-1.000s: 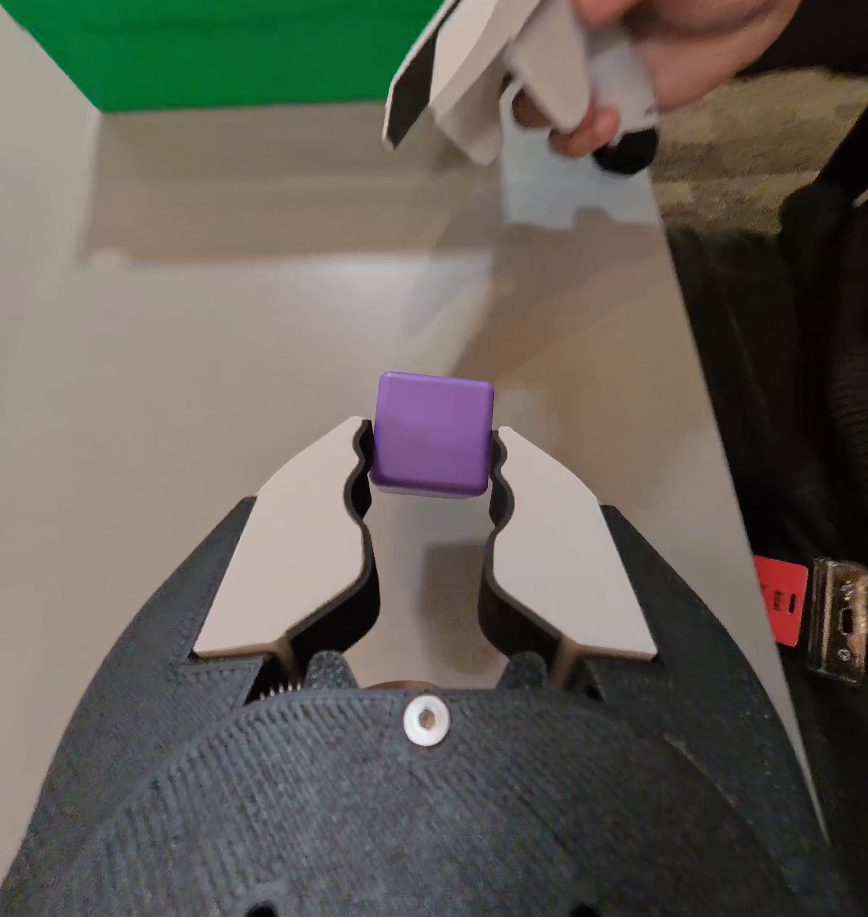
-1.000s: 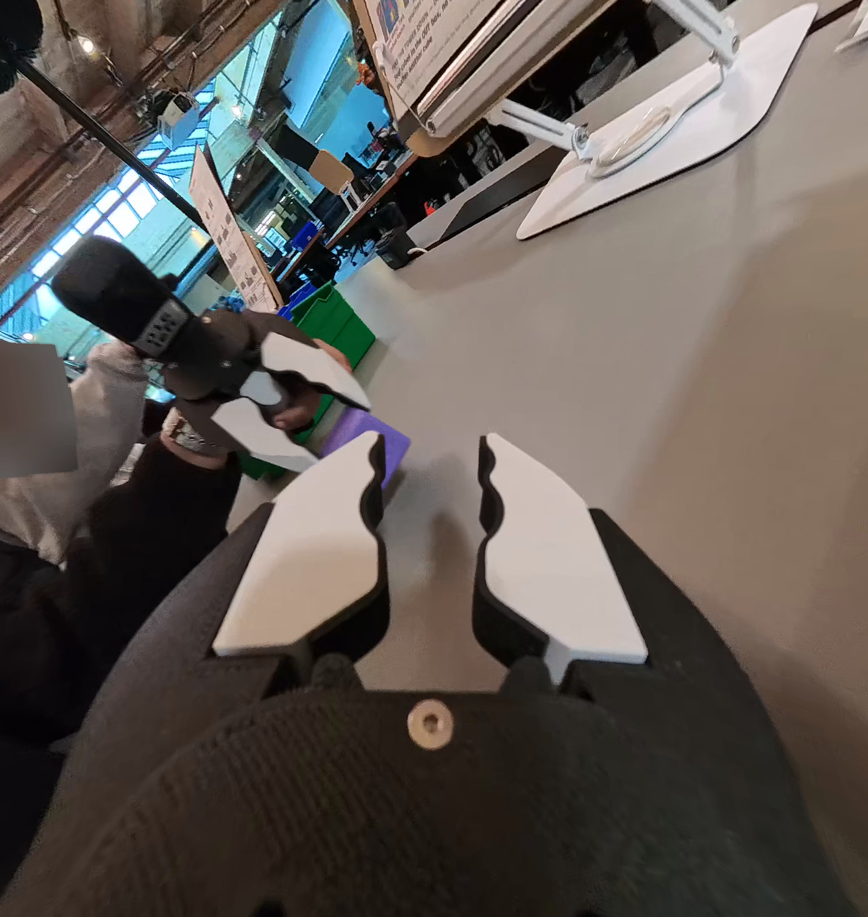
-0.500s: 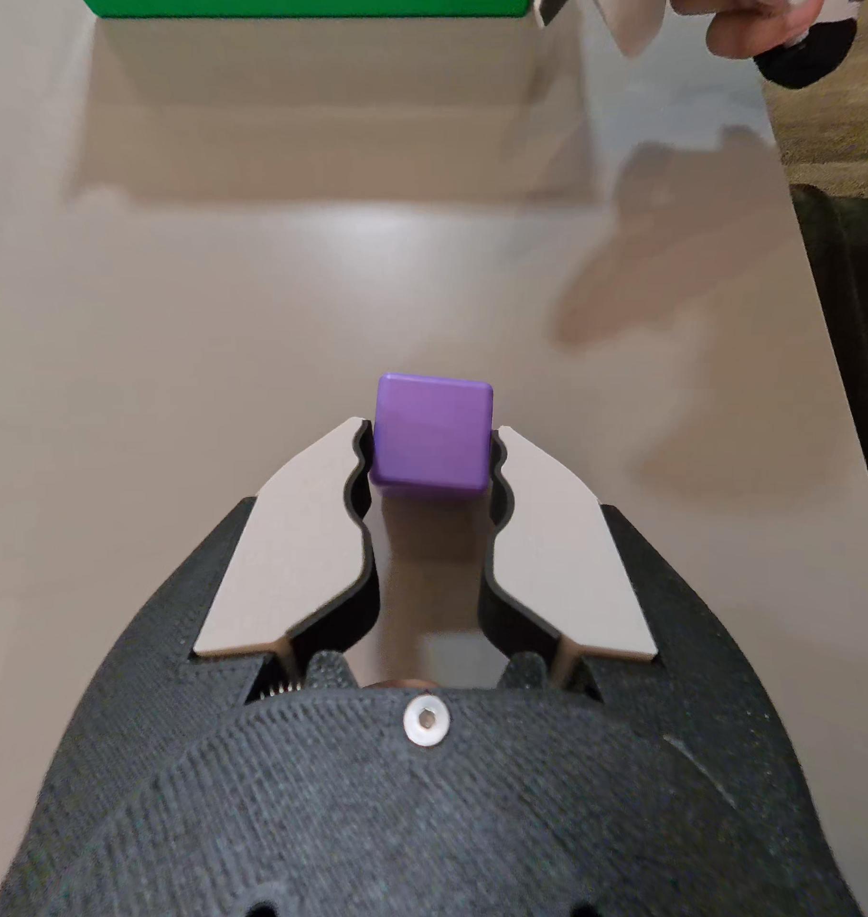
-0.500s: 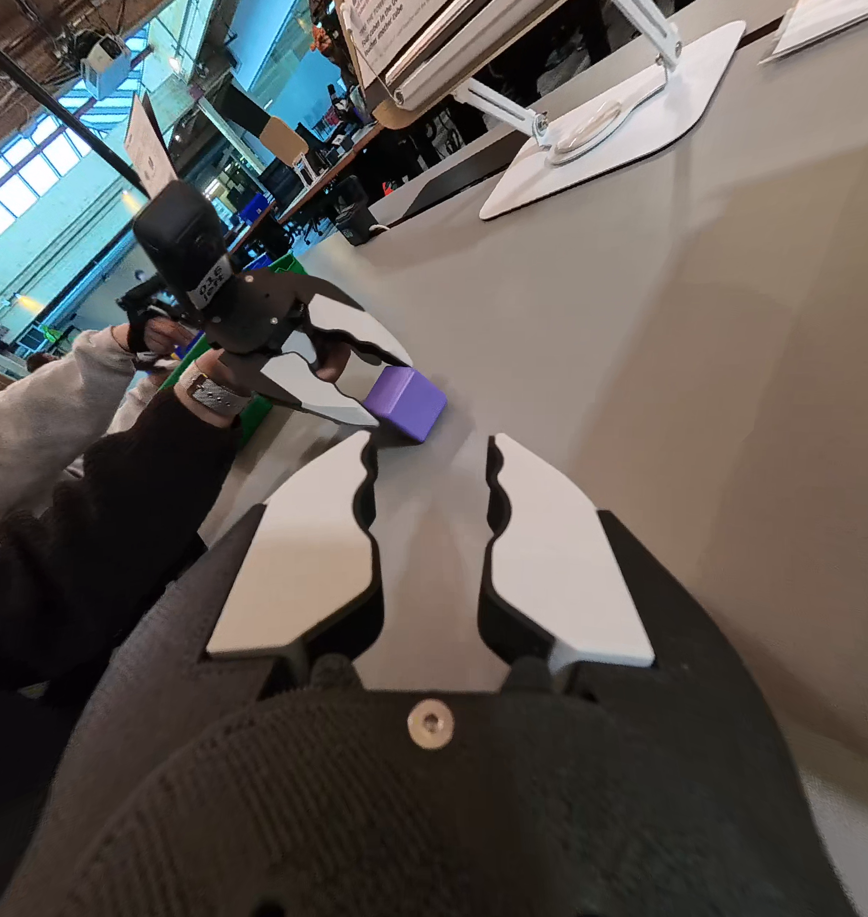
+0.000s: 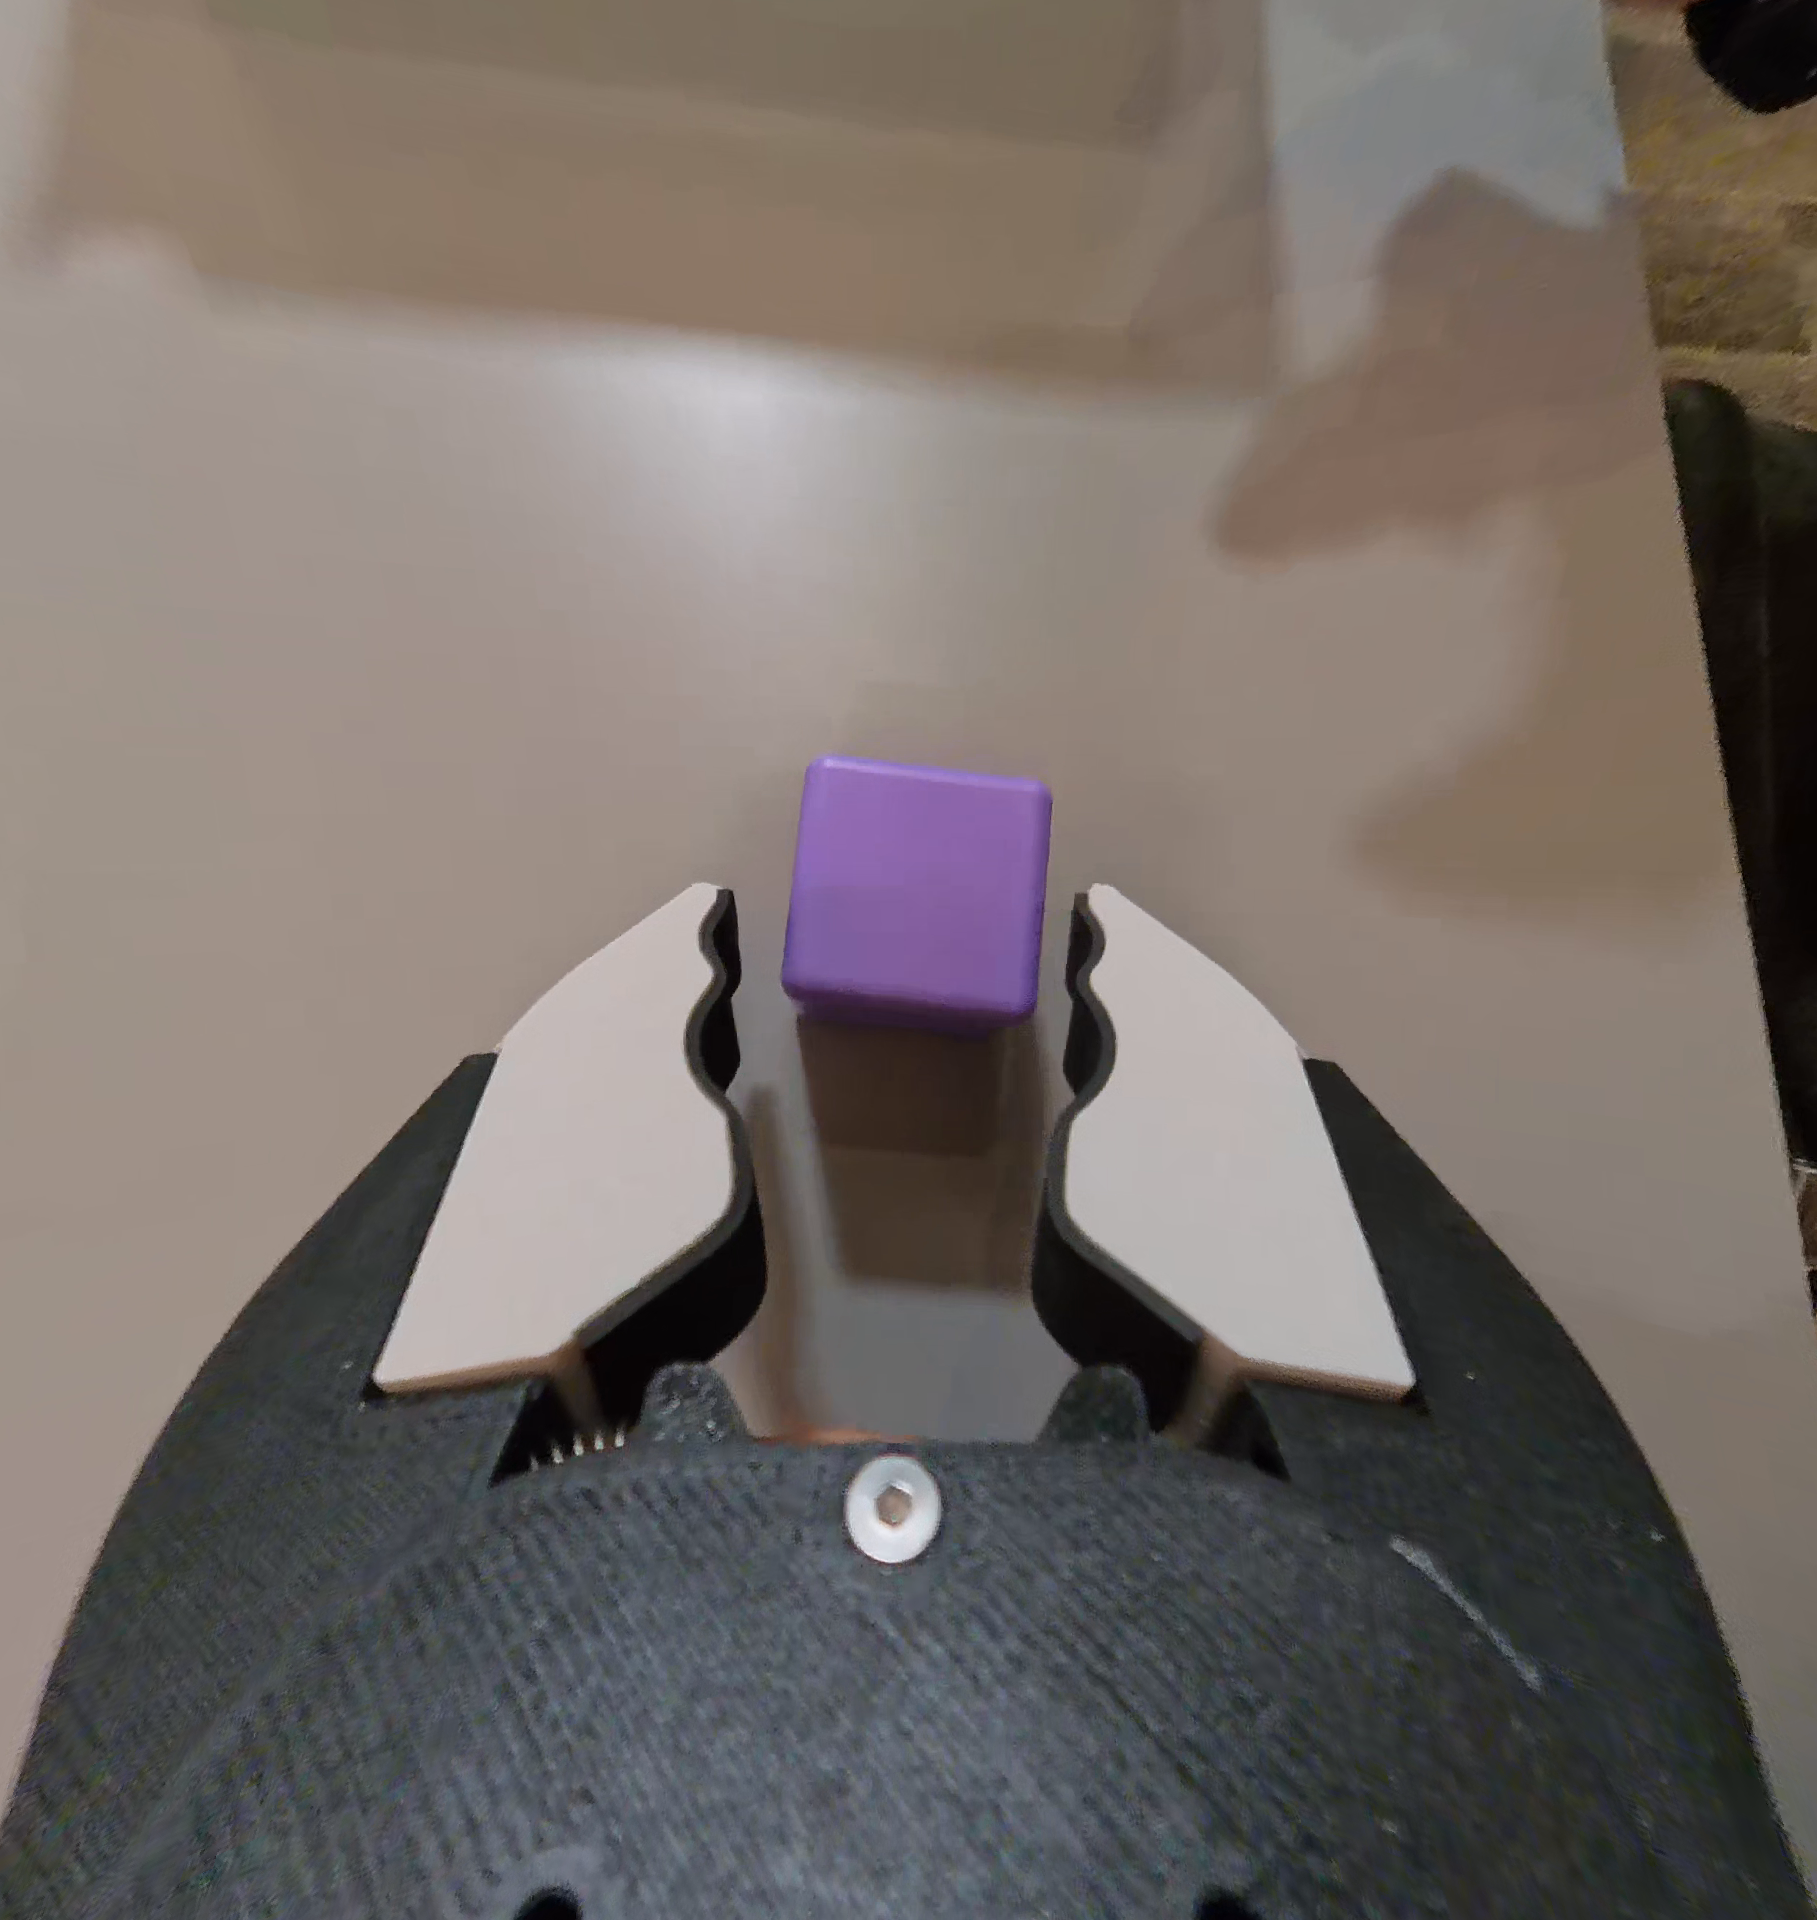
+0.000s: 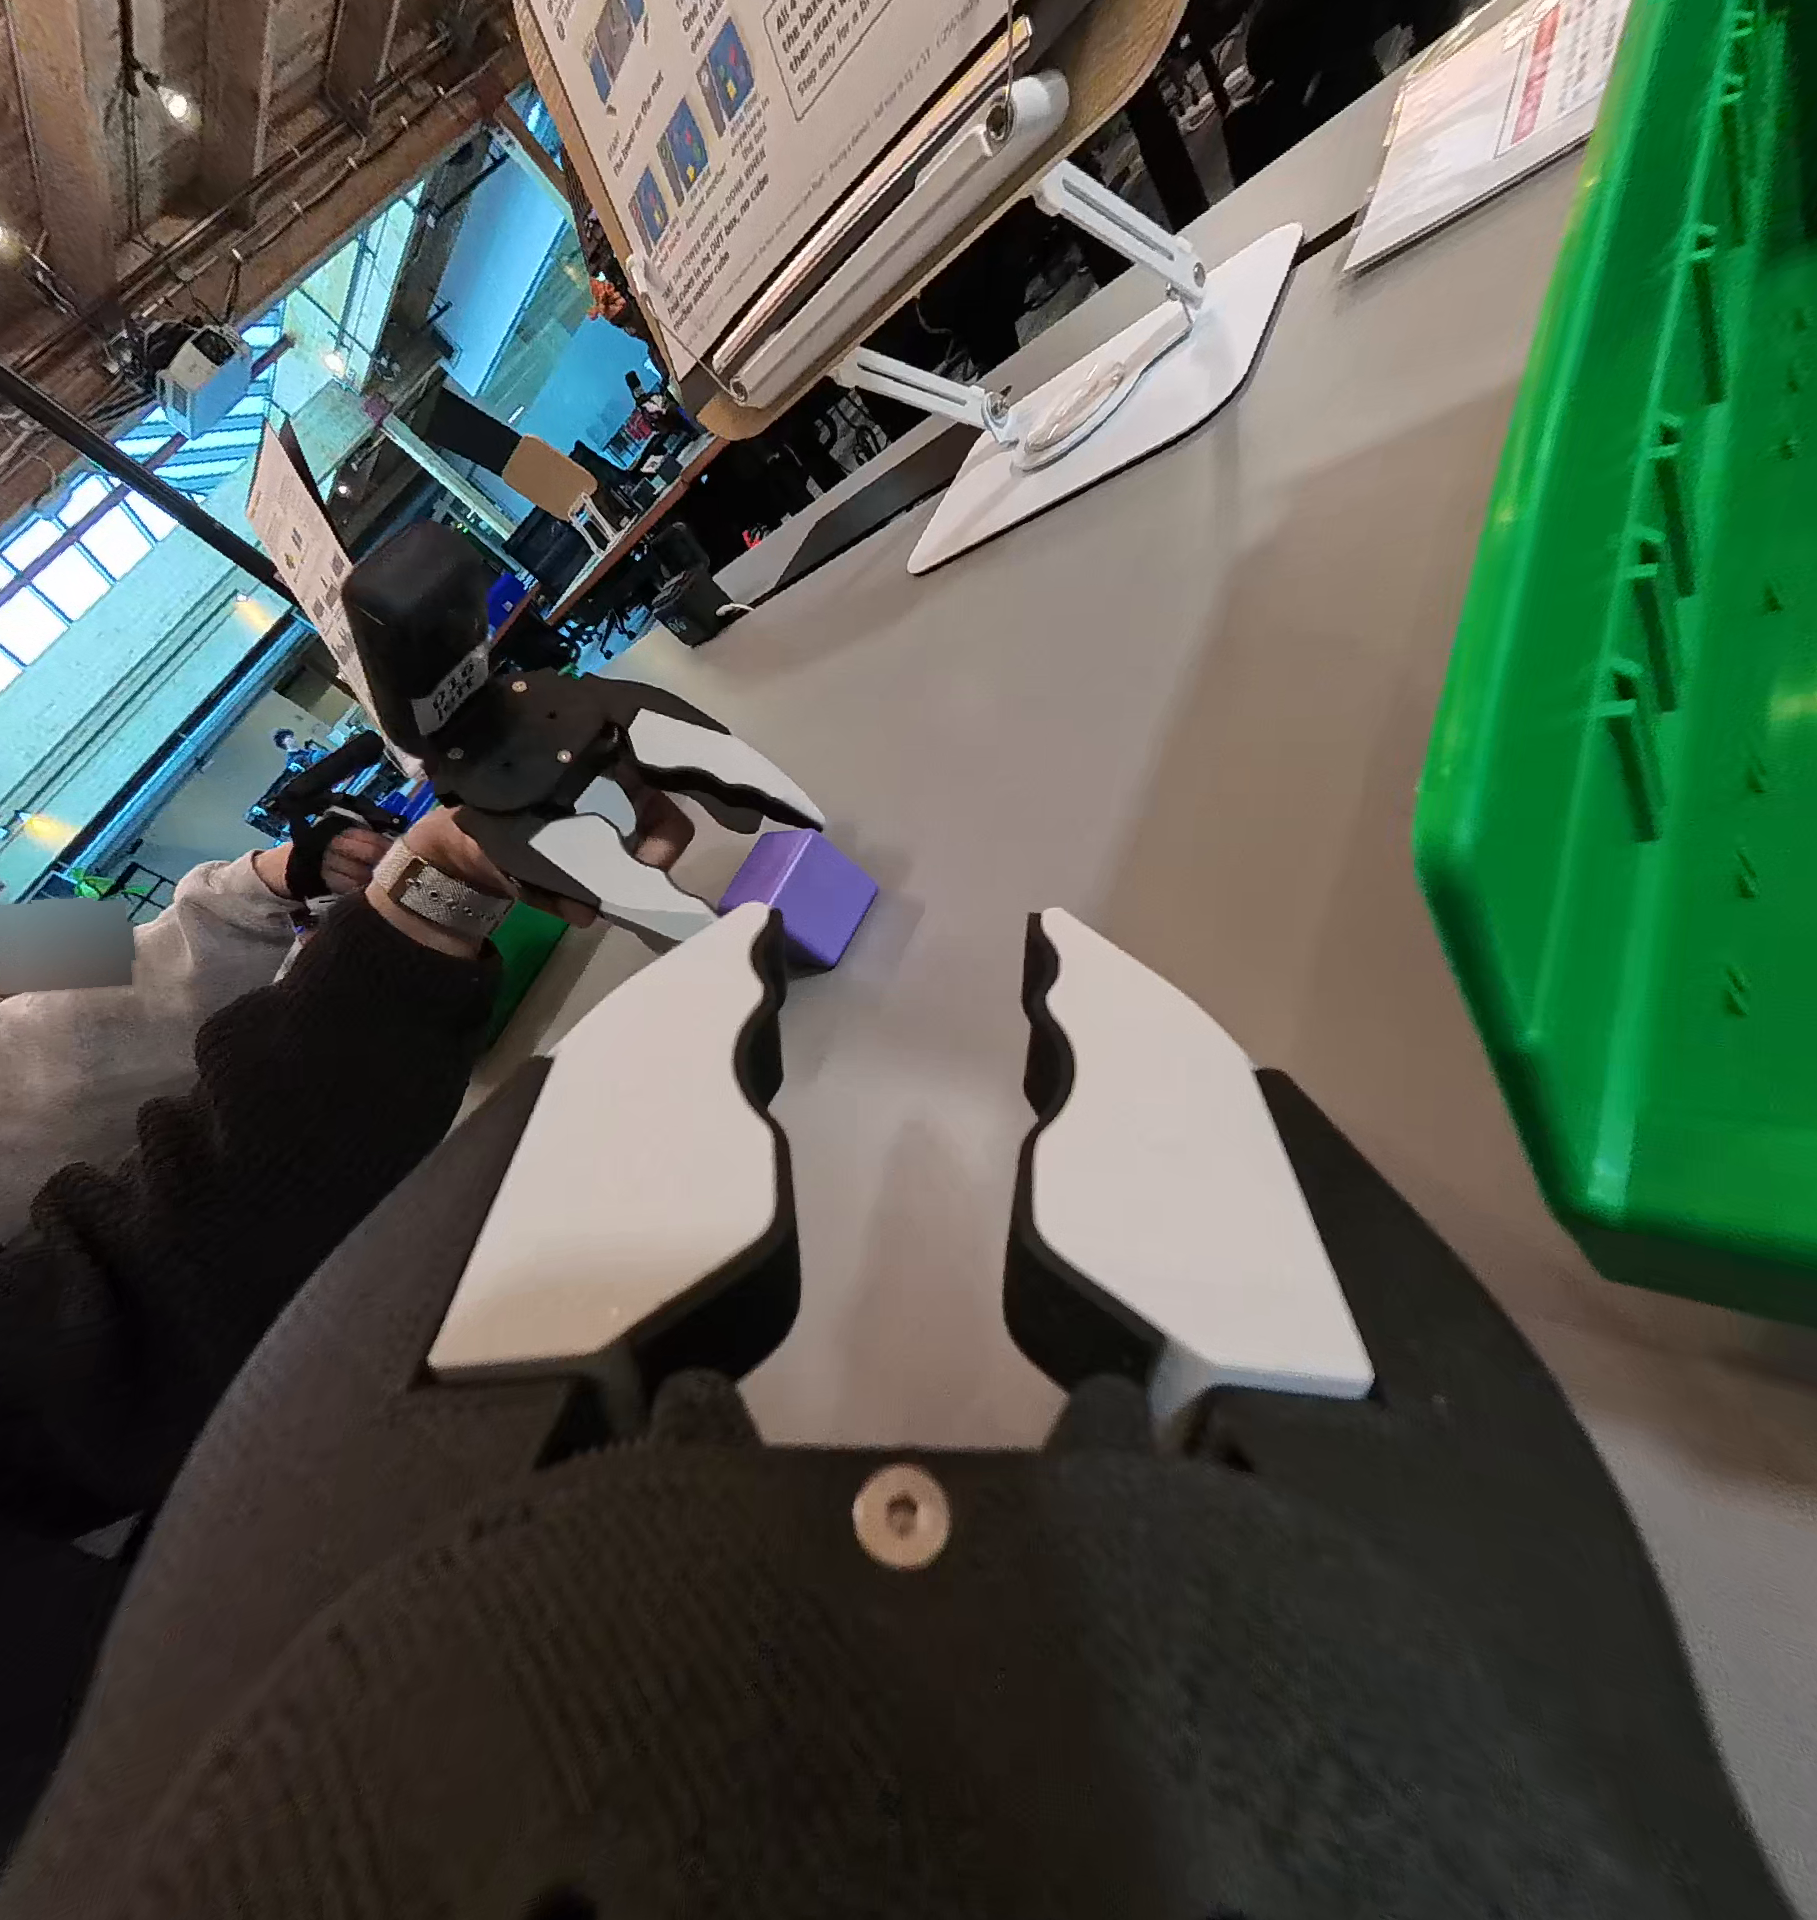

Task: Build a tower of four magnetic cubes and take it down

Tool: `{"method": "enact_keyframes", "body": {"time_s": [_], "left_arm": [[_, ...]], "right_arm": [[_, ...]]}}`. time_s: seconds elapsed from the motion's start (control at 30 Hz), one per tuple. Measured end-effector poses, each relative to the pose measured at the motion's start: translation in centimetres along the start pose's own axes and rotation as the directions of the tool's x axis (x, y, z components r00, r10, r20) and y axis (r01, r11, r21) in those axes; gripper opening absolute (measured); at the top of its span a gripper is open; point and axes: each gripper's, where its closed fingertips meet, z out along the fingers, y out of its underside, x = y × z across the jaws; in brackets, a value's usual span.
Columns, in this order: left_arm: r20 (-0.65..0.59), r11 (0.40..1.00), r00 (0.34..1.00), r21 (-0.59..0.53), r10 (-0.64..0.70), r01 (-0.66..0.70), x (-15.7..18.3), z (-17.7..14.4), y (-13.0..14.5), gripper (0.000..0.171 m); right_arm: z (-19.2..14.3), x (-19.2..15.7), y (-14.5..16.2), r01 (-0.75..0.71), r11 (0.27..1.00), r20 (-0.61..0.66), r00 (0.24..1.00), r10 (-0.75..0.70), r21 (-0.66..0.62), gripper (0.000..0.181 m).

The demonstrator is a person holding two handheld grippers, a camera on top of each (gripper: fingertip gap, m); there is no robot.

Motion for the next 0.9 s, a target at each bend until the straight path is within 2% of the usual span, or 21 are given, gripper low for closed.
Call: {"method": "enact_keyframes", "body": {"time_s": [0.33, 0.47, 0.57, 0.7, 0.8, 0.83, 0.9], "left_arm": [[-0.042, 0.999, 0.999, -0.03, -0.022, 0.021, 0.9, -0.5, 0.3, 0.059], [0.012, 1.0, 1.0, -0.025, -0.018, 0.018, 0.0, -1.1, 0.3, 0.057], [0.044, 0.999, 0.998, 0.014, -0.045, 0.044, -0.6, -2.9, -0.5, 0.056], [0.101, 0.978, 0.991, 0.198, -0.086, 0.064, -1.5, -8.0, -2.9, 0.056], [0.251, 0.923, 0.952, 0.378, -0.174, 0.069, -3.6, -14.0, -4.5, 0.062], [0.338, 0.892, 0.909, 0.446, -0.242, 0.071, -5.0, -16.6, -4.7, 0.068], [0.504, 0.834, 0.76, 0.544, -0.411, 0.091, -7.8, -22.6, -3.5, 0.068]], "right_arm": [[0.3, -0.2, 0.3, -0.005, 1.0, 0.006, 1.0, 0.005, -0.011, 0.044], [0.3, -0.2, 0.3, -0.002, 1.0, 0.005, 1.0, 0.002, -0.012, 0.044], [0.4, -0.3, 0.3, -0.002, 1.0, 0.008, 1.0, 0.002, -0.015, 0.044], [0.4, -0.3, 0.4, -0.006, 1.0, 0.013, 1.0, 0.006, -0.017, 0.044], [0.5, -0.4, 0.4, -0.019, 1.0, 0.022, 1.0, 0.019, -0.018, 0.044], [0.6, -0.4, 0.4, -0.021, 1.0, 0.025, 0.999, 0.022, -0.018, 0.044], [0.8, -0.5, 0.4, -0.023, 1.0, 0.032, 0.999, 0.024, -0.021, 0.044]]}}
